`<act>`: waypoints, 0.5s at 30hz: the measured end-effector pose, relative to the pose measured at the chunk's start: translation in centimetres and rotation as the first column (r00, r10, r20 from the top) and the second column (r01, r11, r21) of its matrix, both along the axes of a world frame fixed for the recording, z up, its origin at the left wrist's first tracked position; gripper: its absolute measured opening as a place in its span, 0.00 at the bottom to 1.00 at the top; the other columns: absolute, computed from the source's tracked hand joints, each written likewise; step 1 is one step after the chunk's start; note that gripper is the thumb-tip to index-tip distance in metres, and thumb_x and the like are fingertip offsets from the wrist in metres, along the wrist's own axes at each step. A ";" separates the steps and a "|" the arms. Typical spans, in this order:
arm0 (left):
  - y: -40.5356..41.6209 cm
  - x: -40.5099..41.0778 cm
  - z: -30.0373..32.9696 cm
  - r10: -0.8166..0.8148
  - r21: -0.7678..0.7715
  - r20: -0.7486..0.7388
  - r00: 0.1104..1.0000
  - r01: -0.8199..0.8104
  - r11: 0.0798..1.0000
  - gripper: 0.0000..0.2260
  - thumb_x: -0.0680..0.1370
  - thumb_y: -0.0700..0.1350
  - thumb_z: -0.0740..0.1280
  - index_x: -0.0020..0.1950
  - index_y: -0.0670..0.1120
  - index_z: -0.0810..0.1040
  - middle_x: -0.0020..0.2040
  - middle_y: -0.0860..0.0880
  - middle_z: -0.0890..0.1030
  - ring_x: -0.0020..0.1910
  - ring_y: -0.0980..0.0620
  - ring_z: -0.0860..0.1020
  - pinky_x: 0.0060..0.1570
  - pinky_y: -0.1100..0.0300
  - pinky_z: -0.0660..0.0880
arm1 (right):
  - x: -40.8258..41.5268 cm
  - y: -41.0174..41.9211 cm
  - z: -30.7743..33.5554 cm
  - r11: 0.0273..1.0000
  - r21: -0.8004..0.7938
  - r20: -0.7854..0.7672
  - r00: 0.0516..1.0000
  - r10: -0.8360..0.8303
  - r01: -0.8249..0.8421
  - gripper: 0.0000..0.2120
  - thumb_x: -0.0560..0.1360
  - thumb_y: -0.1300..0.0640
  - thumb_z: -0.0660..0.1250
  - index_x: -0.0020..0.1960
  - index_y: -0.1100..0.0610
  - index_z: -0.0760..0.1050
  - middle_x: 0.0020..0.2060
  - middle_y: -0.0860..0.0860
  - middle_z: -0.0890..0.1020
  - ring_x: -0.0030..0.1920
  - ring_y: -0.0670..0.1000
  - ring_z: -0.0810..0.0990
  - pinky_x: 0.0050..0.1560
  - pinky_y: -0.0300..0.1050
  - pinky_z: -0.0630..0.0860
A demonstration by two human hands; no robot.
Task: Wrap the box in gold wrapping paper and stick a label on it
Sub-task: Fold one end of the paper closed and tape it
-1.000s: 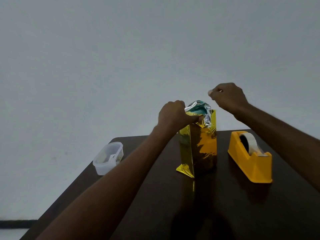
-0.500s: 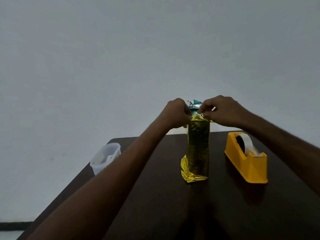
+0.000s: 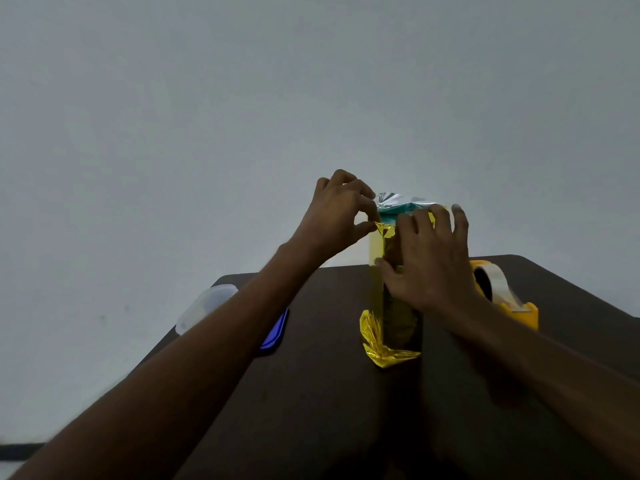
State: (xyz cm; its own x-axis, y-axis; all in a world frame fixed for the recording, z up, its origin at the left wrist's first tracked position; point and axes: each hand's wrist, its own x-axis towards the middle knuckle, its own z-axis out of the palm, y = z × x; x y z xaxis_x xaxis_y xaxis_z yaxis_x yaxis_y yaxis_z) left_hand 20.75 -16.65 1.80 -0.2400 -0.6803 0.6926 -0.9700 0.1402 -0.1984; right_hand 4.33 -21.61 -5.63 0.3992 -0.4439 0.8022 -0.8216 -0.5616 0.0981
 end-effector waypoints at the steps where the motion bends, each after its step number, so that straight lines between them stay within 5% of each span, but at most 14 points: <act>1: 0.1 -0.1 0.2 -0.022 -0.012 0.006 1.000 0.022 1.000 0.06 0.73 0.52 0.74 0.49 0.54 0.85 0.57 0.55 0.81 0.61 0.48 0.70 0.52 0.54 0.62 | -0.3 -0.1 0.0 0.999 -0.007 0.012 0.999 0.042 -0.042 0.30 0.70 0.40 0.63 0.63 0.60 0.73 0.60 0.60 0.78 0.66 0.64 0.70 0.72 0.66 0.58; 7: 0.9 -0.6 1.5 -0.079 0.011 0.049 0.996 0.079 0.997 0.07 0.72 0.52 0.74 0.50 0.54 0.84 0.54 0.56 0.82 0.61 0.51 0.71 0.51 0.57 0.59 | -2.5 -1.9 0.2 0.949 0.094 0.097 0.951 0.293 -0.302 0.21 0.68 0.48 0.60 0.56 0.59 0.74 0.53 0.57 0.81 0.65 0.62 0.72 0.65 0.57 0.67; 12: 1.0 -1.7 3.3 -0.182 0.126 -0.106 0.978 0.195 0.973 0.04 0.72 0.47 0.75 0.46 0.50 0.86 0.42 0.55 0.85 0.45 0.57 0.81 0.48 0.59 0.73 | -3.3 -2.7 0.5 0.884 0.195 0.168 0.903 0.396 -0.424 0.23 0.66 0.54 0.64 0.60 0.60 0.73 0.56 0.59 0.79 0.62 0.61 0.74 0.58 0.55 0.73; 15: 1.1 -1.9 4.1 -0.122 0.239 -0.149 0.981 0.156 0.958 0.12 0.69 0.50 0.77 0.51 0.50 0.85 0.46 0.54 0.85 0.48 0.58 0.80 0.50 0.60 0.73 | -3.7 -3.2 0.6 0.849 0.230 0.187 0.878 0.441 -0.475 0.21 0.66 0.55 0.64 0.59 0.58 0.72 0.52 0.56 0.79 0.55 0.58 0.75 0.48 0.48 0.72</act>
